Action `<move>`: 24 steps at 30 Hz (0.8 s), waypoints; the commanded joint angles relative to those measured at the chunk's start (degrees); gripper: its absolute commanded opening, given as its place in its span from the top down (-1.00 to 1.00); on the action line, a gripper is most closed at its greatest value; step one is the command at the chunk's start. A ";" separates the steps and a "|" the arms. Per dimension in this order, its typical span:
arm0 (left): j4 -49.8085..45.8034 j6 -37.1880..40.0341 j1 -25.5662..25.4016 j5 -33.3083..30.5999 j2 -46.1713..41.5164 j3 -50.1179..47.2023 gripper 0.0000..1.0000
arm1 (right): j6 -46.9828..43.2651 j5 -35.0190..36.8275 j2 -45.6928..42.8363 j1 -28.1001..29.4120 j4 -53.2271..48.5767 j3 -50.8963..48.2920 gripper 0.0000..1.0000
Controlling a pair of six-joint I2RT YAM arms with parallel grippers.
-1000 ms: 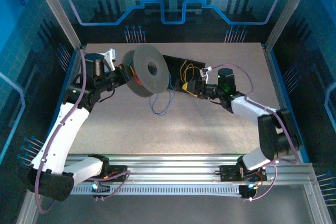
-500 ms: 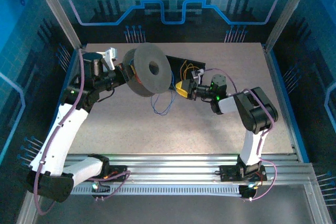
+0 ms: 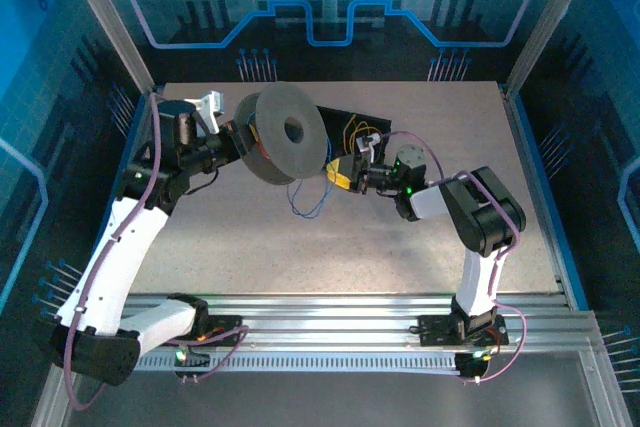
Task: Wrap the cables
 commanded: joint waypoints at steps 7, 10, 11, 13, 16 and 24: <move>5.00 0.06 -0.49 1.64 -1.54 1.21 1.00 | -0.47 0.76 -2.75 1.93 1.57 -1.49 0.04; 5.03 0.06 -0.54 1.58 -1.46 0.97 1.00 | 0.08 0.78 -3.05 2.49 2.01 -1.49 0.04; 5.12 0.01 -0.57 1.54 -1.47 0.95 1.00 | 0.18 0.82 -3.18 2.63 2.03 -1.41 0.04; 5.25 0.01 -0.58 1.45 -1.47 0.85 1.00 | 0.19 0.89 -3.33 3.10 1.92 -1.30 0.04; 5.21 0.03 -0.71 1.37 -1.51 0.73 1.00 | 0.28 1.00 -3.57 3.70 1.84 -1.33 0.04; 5.46 -0.03 -0.84 0.89 -1.37 0.59 1.00 | 1.62 1.30 -3.36 5.15 3.68 -1.77 0.26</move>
